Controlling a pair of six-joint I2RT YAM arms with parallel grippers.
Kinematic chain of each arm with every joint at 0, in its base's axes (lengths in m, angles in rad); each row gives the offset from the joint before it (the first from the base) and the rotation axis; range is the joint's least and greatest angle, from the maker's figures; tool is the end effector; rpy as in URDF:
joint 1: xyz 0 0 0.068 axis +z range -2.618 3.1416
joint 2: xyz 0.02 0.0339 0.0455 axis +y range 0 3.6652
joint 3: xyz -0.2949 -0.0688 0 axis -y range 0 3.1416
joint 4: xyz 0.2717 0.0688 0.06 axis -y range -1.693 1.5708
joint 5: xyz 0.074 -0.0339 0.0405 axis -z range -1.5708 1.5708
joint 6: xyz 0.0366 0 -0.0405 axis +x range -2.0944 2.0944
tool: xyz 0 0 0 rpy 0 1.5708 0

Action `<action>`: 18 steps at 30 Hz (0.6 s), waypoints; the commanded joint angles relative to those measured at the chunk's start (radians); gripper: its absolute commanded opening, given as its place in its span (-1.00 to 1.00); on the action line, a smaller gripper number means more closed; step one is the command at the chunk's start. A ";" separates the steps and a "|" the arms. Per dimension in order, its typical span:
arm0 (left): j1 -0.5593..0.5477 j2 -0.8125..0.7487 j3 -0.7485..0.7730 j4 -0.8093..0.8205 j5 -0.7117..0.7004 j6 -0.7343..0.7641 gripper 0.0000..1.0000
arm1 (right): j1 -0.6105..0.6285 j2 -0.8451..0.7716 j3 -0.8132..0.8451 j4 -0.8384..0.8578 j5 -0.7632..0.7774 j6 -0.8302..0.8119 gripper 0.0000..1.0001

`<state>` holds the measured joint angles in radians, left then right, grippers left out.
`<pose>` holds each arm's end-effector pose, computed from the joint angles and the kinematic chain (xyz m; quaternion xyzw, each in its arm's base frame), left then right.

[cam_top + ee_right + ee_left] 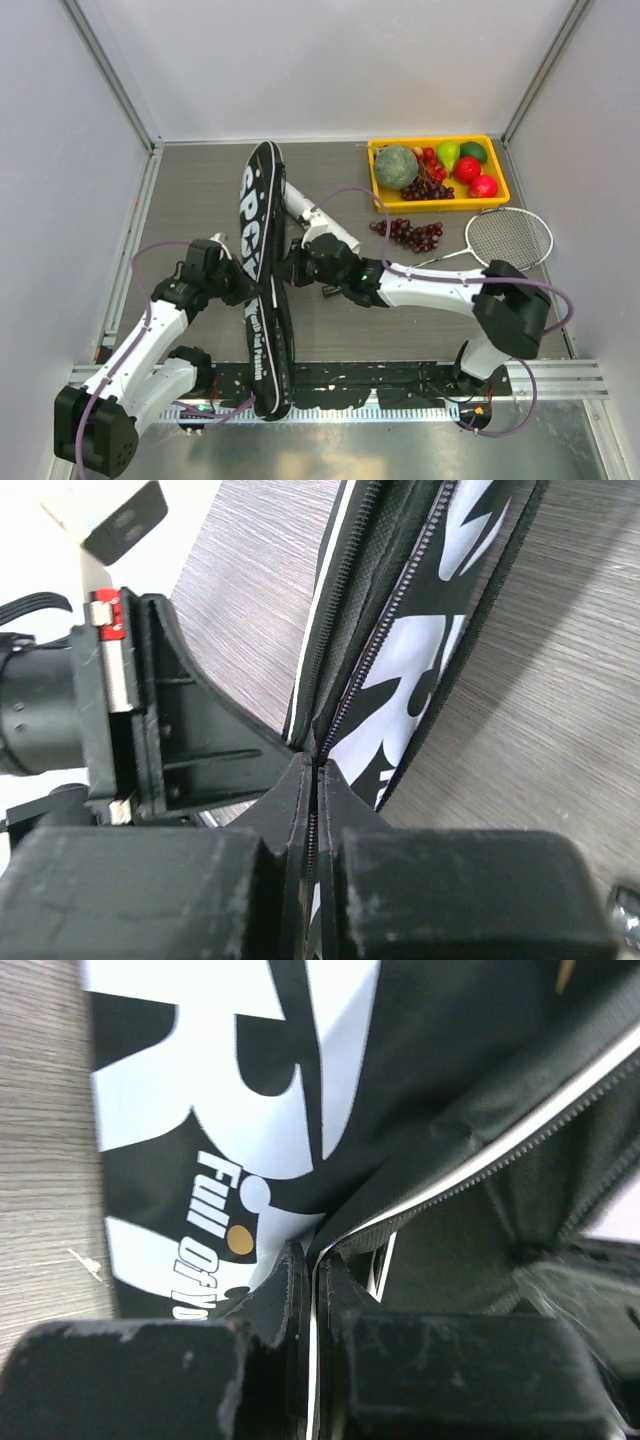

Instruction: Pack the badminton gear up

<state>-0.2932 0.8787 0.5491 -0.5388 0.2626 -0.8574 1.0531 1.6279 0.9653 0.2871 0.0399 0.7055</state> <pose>0.1686 -0.0608 0.2259 -0.2159 0.9066 -0.2887 0.2193 0.1947 0.3389 0.2475 -0.1319 0.8160 0.4228 0.3715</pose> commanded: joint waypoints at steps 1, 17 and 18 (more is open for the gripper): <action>0.038 -0.023 0.000 0.051 0.021 -0.020 -1.00 | 0.062 -0.134 0.100 -0.172 0.096 -0.004 -0.90; 0.055 -0.087 0.325 -0.318 -0.180 0.207 -1.00 | 0.082 -0.037 0.305 -0.306 0.204 -0.034 -0.89; 0.058 -0.077 0.343 -0.341 -0.193 0.222 -1.00 | 0.084 -0.033 0.302 -0.296 0.199 -0.032 -0.90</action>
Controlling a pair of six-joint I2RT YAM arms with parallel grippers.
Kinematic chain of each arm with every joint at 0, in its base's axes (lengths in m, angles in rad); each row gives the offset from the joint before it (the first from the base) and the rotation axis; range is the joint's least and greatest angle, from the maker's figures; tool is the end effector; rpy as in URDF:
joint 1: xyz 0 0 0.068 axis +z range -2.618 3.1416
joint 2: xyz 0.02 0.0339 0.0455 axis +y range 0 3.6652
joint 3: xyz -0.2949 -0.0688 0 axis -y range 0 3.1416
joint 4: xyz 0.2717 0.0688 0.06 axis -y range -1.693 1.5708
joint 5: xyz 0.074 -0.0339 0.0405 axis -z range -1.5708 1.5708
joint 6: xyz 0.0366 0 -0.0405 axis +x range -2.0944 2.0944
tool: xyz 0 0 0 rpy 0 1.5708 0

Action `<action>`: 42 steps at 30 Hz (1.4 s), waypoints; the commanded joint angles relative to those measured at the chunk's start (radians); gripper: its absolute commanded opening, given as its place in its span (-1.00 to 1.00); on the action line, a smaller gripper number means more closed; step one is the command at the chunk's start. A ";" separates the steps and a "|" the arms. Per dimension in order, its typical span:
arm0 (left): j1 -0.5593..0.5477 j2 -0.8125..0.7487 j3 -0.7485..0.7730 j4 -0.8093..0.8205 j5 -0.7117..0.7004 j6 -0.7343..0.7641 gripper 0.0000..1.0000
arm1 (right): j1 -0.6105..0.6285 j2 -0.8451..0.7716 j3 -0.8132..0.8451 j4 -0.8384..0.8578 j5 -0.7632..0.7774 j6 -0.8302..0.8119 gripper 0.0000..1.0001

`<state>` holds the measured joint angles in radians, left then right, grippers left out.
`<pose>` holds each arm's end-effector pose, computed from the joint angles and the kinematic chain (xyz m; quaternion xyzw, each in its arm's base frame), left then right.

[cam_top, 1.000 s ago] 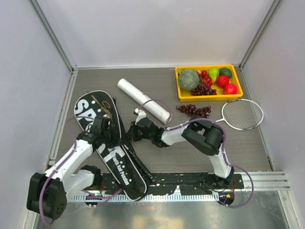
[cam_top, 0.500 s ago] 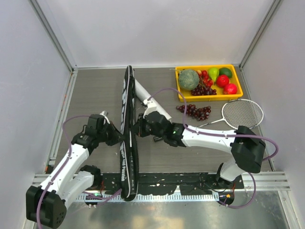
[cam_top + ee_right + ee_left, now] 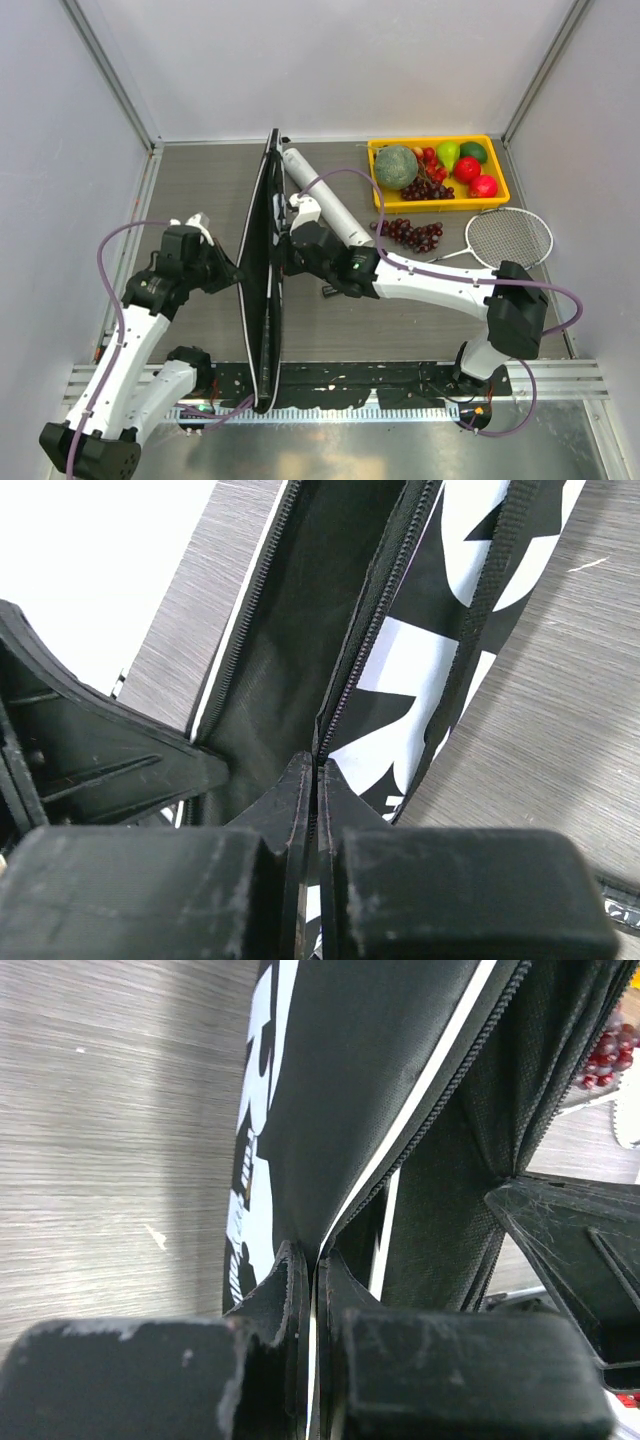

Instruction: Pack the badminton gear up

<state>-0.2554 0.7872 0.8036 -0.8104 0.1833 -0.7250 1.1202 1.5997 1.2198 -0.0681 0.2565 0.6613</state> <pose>0.1528 -0.0468 0.3084 -0.1807 0.9044 -0.2523 0.2928 0.1833 0.3576 0.3159 -0.1246 0.8330 0.3425 0.4162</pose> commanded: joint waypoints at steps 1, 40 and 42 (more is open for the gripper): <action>0.028 0.030 0.101 -0.081 -0.108 0.108 -1.00 | 0.016 -0.001 0.050 0.063 -0.017 0.009 -0.89; 0.225 -0.008 0.017 -0.088 -0.074 0.214 0.11 | 0.053 0.235 0.239 0.197 -0.043 0.035 -0.90; 0.225 0.003 0.000 -0.089 -0.067 0.211 0.13 | 0.055 0.229 0.239 0.195 -0.033 0.035 -0.89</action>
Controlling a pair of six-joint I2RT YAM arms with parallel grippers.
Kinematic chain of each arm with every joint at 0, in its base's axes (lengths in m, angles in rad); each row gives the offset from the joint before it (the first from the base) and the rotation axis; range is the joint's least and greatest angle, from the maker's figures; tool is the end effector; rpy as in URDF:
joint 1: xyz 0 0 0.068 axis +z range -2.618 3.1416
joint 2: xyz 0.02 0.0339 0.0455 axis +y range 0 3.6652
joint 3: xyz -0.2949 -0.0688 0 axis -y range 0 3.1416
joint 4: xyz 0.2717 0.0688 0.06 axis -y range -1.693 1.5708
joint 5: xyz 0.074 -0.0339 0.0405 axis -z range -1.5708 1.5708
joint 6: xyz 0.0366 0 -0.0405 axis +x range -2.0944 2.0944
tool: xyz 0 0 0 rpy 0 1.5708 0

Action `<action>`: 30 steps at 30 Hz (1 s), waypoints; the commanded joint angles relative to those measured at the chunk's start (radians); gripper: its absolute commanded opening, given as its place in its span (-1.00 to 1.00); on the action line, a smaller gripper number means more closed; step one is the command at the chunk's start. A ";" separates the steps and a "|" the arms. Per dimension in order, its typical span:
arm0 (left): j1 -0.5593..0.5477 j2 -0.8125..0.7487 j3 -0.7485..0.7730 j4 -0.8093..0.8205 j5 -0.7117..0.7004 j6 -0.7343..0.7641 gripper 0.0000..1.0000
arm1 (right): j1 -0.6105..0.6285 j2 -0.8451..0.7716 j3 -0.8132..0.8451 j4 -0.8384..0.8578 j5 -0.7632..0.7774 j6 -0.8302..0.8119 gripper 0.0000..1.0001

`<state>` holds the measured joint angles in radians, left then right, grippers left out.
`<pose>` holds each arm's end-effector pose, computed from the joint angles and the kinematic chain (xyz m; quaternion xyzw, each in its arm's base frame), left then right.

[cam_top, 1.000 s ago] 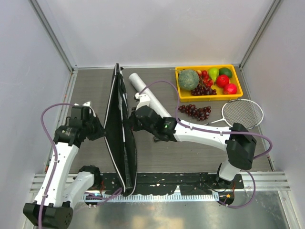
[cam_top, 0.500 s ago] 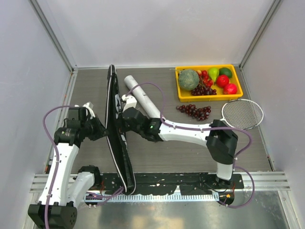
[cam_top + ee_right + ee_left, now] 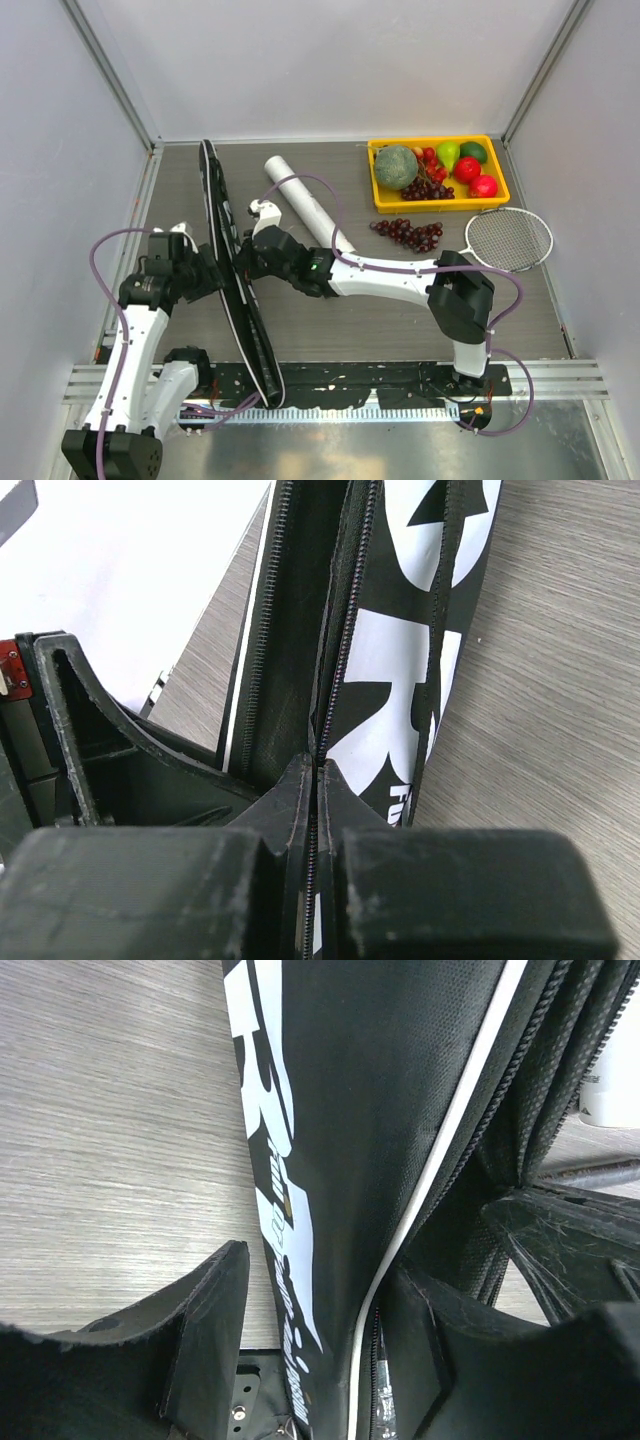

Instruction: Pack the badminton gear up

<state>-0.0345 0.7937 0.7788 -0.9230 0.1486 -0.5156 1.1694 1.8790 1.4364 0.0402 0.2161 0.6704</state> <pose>0.1507 -0.0106 0.2908 -0.2033 0.9259 -0.1522 0.2795 0.1954 0.4403 0.2894 -0.1471 0.8183 0.3817 0.4038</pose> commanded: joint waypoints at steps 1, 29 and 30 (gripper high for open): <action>0.004 -0.001 0.007 0.035 -0.021 -0.004 0.12 | 0.006 -0.052 0.021 0.087 0.012 0.031 -0.90; 0.088 0.055 0.149 -0.036 -0.072 0.075 -1.00 | -0.028 -0.162 0.027 -0.072 0.203 -0.114 -0.90; 0.088 0.053 0.160 -0.045 -0.120 0.075 -1.00 | -0.028 -0.159 0.035 -0.077 0.206 -0.108 -0.90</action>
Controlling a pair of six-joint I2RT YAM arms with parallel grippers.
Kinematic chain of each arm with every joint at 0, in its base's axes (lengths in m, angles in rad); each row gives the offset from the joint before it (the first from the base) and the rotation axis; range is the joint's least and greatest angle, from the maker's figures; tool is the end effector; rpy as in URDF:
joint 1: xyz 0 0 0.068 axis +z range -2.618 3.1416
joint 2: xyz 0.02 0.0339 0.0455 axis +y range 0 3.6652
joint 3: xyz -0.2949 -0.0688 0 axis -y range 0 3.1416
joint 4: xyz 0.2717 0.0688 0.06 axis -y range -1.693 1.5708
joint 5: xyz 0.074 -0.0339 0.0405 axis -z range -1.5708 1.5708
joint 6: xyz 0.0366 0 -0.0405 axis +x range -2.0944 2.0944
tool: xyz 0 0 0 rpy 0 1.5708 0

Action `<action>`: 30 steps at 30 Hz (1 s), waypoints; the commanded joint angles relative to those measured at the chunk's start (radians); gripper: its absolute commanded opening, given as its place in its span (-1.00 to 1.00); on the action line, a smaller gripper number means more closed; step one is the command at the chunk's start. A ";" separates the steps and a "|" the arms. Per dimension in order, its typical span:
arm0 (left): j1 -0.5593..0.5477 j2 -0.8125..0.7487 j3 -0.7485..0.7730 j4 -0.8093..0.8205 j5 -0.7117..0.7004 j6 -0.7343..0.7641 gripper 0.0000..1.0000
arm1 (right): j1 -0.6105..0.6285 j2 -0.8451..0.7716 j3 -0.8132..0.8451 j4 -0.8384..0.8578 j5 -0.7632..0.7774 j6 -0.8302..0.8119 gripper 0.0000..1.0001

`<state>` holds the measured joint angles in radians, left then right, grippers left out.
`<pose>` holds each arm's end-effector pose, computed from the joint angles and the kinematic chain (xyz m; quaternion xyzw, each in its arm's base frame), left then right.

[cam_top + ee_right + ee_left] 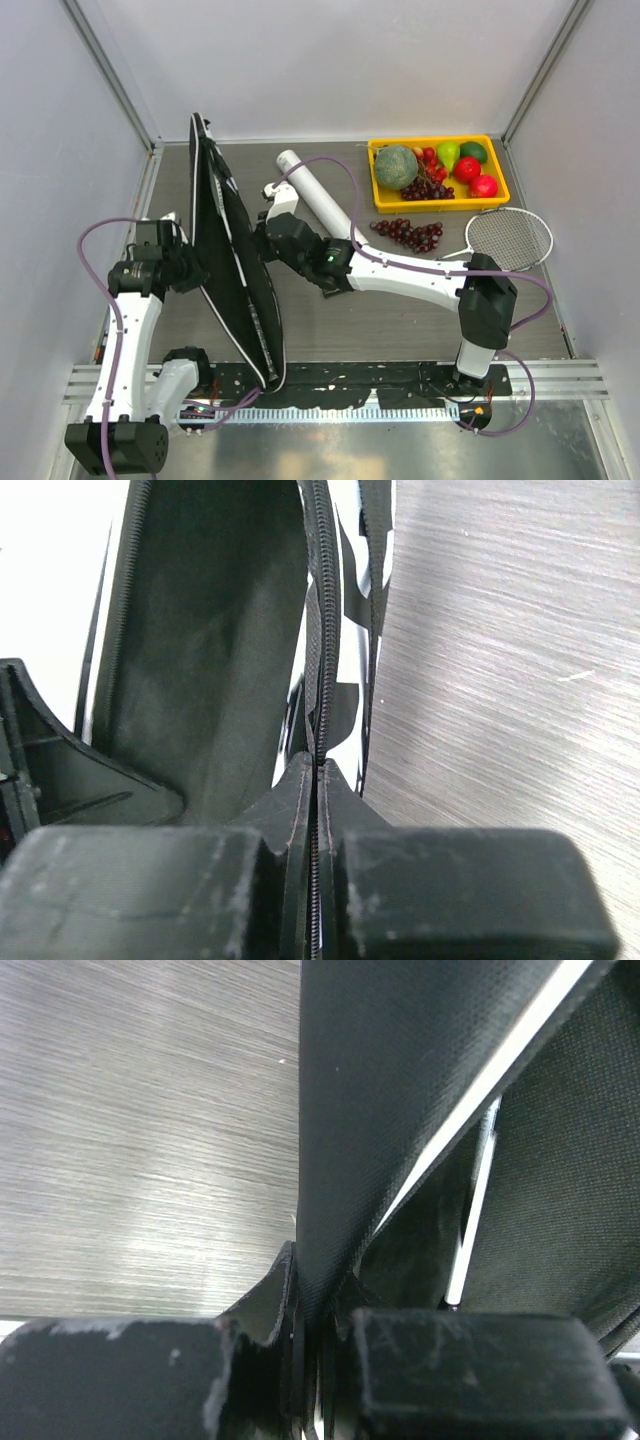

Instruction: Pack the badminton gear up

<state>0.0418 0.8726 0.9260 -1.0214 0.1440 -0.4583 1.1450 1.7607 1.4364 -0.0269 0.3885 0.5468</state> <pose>0.1611 0.0015 0.3230 -0.2150 0.9281 -0.1284 0.2755 0.2000 0.4074 0.3363 -0.1314 0.8012 0.3157 0.4910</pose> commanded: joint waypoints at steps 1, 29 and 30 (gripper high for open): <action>0.012 -0.032 0.025 0.038 -0.194 0.014 -1.00 | -0.004 -0.038 0.033 -0.018 0.055 0.022 -0.90; 0.050 0.103 -0.202 0.310 0.282 -0.042 -1.00 | 0.035 0.103 0.044 0.013 -0.103 0.081 -0.57; 0.049 0.097 -0.208 0.316 0.284 -0.045 -1.00 | 0.033 0.086 0.041 0.002 -0.106 0.081 -0.47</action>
<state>0.0784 1.0103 0.7101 -0.7773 0.4454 -0.5148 1.1820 1.9484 1.4929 -0.0280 0.3111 0.6285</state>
